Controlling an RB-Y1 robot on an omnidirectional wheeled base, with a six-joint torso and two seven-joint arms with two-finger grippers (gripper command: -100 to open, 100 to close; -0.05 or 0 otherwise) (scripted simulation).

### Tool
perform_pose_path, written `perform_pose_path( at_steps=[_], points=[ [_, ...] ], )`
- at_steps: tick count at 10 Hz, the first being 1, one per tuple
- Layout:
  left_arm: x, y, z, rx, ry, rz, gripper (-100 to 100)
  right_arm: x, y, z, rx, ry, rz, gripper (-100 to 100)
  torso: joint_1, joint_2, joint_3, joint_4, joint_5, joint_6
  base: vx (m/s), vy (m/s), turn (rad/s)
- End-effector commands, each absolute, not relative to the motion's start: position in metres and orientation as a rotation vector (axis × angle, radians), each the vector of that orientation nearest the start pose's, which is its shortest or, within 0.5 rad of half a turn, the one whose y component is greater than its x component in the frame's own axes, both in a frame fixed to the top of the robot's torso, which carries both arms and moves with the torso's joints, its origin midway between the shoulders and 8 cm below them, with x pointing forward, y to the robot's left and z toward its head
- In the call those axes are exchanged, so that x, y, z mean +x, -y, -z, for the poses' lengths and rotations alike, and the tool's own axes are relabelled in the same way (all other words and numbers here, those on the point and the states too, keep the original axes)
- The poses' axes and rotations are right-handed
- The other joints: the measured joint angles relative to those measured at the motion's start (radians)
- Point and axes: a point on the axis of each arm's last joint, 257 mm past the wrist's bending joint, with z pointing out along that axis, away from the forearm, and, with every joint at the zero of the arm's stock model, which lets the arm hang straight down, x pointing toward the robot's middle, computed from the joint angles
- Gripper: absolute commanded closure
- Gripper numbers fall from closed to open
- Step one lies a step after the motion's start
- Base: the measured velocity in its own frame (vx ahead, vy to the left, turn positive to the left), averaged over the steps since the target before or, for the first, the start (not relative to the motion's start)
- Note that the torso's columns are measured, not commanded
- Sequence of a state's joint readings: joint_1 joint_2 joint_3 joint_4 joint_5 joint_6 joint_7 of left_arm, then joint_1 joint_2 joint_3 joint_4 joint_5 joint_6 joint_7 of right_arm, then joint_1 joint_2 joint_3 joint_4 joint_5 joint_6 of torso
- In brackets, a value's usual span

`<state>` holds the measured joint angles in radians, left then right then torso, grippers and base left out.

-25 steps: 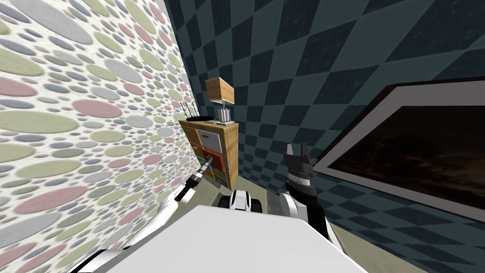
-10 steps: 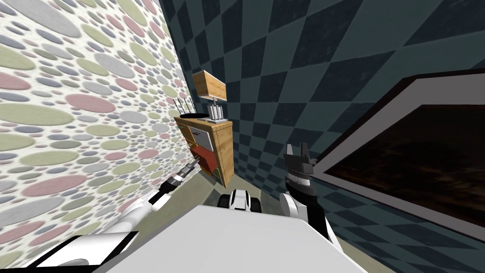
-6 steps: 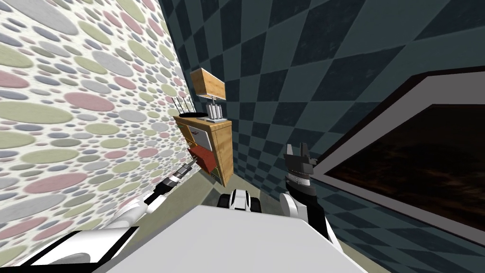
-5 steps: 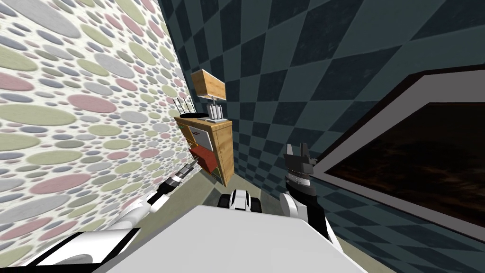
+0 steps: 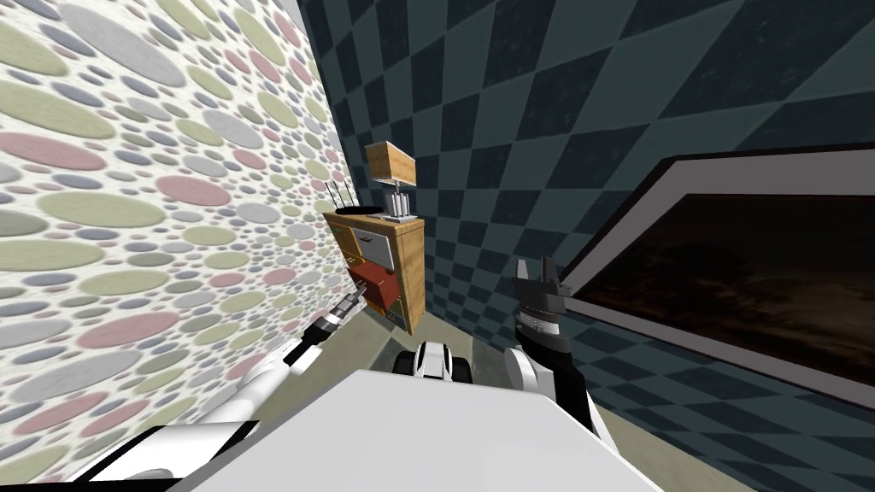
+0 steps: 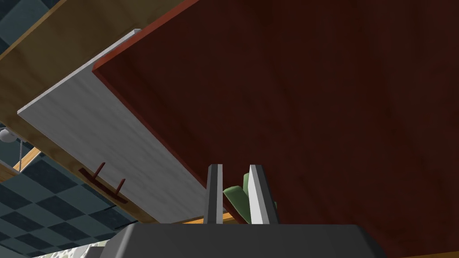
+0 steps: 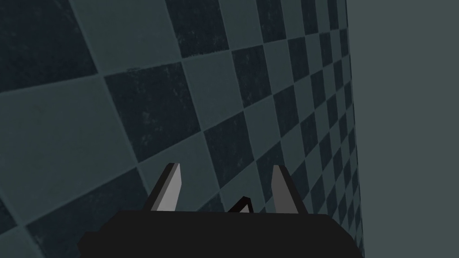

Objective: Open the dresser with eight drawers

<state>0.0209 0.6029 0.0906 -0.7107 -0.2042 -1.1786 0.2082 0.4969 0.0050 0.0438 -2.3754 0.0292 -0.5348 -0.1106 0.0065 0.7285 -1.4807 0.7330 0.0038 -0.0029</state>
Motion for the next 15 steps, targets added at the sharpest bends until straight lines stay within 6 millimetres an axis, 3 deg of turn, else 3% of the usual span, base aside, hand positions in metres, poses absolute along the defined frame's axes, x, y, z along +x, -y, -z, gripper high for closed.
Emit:
perform_pose_path(
  at_steps=[1, 3, 4, 6, 7, 8, 10, 11, 13, 14, 15],
  points=[
    [0.415, -0.429, 0.283, -0.577, -1.370, 1.041, 100, 0.319, 0.257, -0.073, 0.577, -0.507, -1.462, 0, 0.004, 0.002, 0.001, -0.002, 0.003, 0.003, -0.084, 0.134, -0.069],
    [0.419, -0.430, 0.284, -0.587, -1.376, 1.028, 100, 0.319, 0.257, -0.073, 0.577, -0.506, -1.462, 0, 0.003, 0.001, 0.001, -0.001, 0.002, -0.001, -0.037, 0.030, -0.003],
    [0.421, -0.408, 0.290, -0.586, -1.364, 1.029, 100, 0.319, 0.257, -0.073, 0.577, -0.506, -1.462, 0, 0.002, -0.001, 0.000, -0.002, 0.001, -0.001, -0.095, 0.100, -0.062],
    [0.429, -0.409, 0.287, -0.595, -1.369, 1.014, 100, 0.319, 0.257, -0.073, 0.577, -0.506, -1.462, 0, 0.006, 0.005, 0.003, 0.001, 0.002, 0.000, -0.074, 0.090, -0.060],
    [0.430, -0.386, 0.290, -0.592, -1.354, 1.018, 100, 0.319, 0.257, -0.073, 0.577, -0.506, -1.462, 0, 0.004, 0.002, 0.001, 0.000, 0.000, -0.002, -0.086, 0.153, -0.075],
    [0.435, -0.384, 0.283, -0.586, -1.349, 1.017, 100, 0.319, 0.257, -0.073, 0.577, -0.507, -1.462, 0, 0.008, 0.004, 0.002, 0.002, 0.001, -0.001, -0.095, 0.139, -0.070],
    [0.437, -0.387, 0.289, -0.606, -1.362, 1.000, 100, 0.319, 0.257, -0.072, 0.577, -0.507, -1.461, 0, -0.001, 0.004, 0.002, 0.003, -0.003, -0.002, -0.025, 0.031, 0.020],
    [0.436, -0.368, 0.297, -0.621, -1.358, 0.992, 100, 0.318, 0.257, -0.072, 0.578, -0.507, -1.461, 0, -0.007, 0.004, 0.001, 0.003, -0.004, 0.001, -0.073, 0.105, -0.079],
    [0.445, -0.366, 0.288, -0.618, -1.354, 0.986, 100, 0.319, 0.257, -0.073, 0.577, -0.507, -1.461, 0, -0.004, 0.013, 0.007, 0.006, -0.003, 0.003, -0.073, 0.106, -0.039],
    [0.443, -0.347, 0.294, -0.633, -1.349, 0.981, 100, 0.319, 0.257, -0.072, 0.577, -0.507, -1.461, 0, -0.008, 0.010, 0.005, 0.005, -0.004, 0.003, -0.085, 0.118, -0.095],
    [0.446, -0.347, 0.293, -0.638, -1.352, 0.975, 100, 0.319, 0.257, -0.073, 0.577, -0.506, -1.462, 0, -0.006, 0.011, 0.005, 0.005, -0.004, 0.003, -0.094, 0.116, -0.070]
  ],
)
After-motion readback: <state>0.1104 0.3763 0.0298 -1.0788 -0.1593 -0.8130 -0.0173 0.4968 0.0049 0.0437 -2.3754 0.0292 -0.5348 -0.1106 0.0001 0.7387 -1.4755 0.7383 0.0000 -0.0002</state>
